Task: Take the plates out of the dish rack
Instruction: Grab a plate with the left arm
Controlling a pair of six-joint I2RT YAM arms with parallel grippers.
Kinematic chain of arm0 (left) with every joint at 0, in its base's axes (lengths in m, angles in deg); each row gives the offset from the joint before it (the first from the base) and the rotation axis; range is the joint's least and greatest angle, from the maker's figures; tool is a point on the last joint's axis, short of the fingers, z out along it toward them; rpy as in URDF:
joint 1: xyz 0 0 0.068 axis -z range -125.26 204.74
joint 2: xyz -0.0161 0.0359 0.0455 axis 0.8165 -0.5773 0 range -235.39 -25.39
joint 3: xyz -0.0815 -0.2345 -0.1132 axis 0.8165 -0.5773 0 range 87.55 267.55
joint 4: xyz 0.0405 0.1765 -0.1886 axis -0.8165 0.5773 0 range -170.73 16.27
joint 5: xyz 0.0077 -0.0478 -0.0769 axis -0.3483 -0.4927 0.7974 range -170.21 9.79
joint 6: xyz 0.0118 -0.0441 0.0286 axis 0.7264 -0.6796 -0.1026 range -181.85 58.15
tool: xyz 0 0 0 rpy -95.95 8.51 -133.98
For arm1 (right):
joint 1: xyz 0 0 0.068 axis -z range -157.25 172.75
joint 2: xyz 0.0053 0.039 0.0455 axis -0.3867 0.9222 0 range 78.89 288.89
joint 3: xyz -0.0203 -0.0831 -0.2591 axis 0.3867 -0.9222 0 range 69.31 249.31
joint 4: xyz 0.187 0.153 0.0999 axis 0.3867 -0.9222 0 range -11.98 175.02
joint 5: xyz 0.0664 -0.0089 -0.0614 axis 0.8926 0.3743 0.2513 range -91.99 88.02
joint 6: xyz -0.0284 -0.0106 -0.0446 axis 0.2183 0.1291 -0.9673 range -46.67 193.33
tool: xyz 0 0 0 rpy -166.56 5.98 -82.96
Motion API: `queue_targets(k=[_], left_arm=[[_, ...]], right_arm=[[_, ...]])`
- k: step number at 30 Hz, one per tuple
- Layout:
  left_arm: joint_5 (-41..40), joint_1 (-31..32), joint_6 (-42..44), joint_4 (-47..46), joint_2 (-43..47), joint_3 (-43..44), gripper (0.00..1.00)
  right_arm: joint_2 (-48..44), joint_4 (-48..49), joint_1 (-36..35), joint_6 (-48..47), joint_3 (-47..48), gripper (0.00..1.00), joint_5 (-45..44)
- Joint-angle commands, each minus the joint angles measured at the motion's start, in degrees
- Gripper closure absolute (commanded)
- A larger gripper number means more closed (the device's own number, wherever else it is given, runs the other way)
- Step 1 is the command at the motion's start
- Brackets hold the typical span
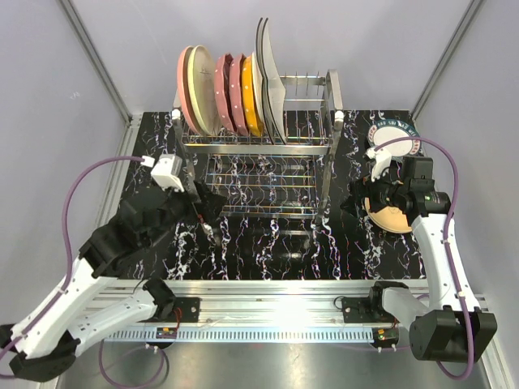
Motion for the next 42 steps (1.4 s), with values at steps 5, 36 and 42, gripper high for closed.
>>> queue_targets(k=[5, 36, 42], left_arm=[[-12.50, 13.30, -2.57, -0.95, -4.28, 4.96, 0.01], [-25.34, 39.94, 7.18, -1.56, -32.40, 29.38, 0.01], [-28.76, 40.03, 8.33, 0.02, -39.00, 38.96, 0.01]], right_arm=[[-1.44, 2.65, 0.12, 0.36, -0.52, 0.00, -0.51], [-2.93, 2.83, 0.12, 0.88, -0.96, 0.00, -1.30], [-3.54, 2.92, 0.12, 0.97, -1.05, 0.00, -1.21]])
